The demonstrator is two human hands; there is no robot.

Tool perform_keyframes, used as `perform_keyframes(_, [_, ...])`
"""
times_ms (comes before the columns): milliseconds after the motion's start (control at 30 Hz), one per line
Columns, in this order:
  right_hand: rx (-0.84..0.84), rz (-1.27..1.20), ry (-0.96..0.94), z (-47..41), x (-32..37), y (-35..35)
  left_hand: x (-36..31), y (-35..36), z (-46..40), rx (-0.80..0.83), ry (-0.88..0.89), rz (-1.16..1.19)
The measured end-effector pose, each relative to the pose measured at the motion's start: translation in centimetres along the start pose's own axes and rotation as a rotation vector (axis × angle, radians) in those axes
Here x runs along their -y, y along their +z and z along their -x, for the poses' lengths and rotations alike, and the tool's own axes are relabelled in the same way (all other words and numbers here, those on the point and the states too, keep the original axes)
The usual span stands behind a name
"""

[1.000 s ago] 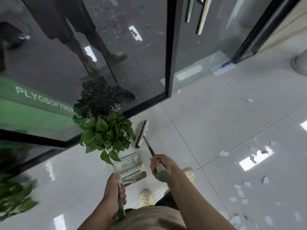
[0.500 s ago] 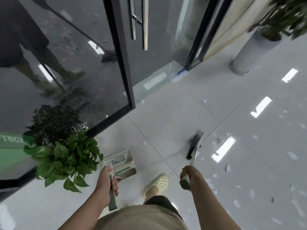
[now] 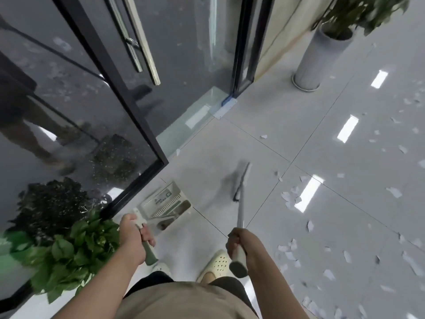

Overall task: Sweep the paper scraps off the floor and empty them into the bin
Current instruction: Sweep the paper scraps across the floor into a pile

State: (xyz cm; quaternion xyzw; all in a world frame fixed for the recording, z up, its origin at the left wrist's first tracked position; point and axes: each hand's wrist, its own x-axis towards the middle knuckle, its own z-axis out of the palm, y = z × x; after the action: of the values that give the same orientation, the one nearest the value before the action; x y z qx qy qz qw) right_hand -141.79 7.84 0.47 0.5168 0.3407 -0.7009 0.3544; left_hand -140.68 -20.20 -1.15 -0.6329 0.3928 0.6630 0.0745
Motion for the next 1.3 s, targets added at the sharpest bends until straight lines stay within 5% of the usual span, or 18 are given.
perform_keyframes(200, [0.120,0.163,0.245,0.2,-3.3,0.4,-1.5,2.2,-0.1,0.051,0.061,-0.060])
perform_keyframes(367, [0.022,0.351,0.300,-2.3,-6.7,4.8,-3.4,1.1,-2.5,0.091,0.026,-0.086])
perform_keyframes(500, [-0.026,0.207,0.347,-3.2,-8.3,5.3,-5.0,-0.5,-4.8,0.110,0.009,-0.152])
perform_keyframes(733, [-0.478,0.744,0.038,-4.0,-10.8,6.0,-7.4,-2.1,-8.8,0.154,-0.057,-0.196])
perform_keyframes(967, [-0.490,0.409,-0.117,-3.4,-8.2,10.7,-9.4,-3.9,-10.1,0.155,-0.113,-0.196])
perform_keyframes(1300, [-0.061,-0.007,-0.020,-5.2,-4.3,19.1,-13.6,-3.7,-10.4,0.252,-0.118,-0.199])
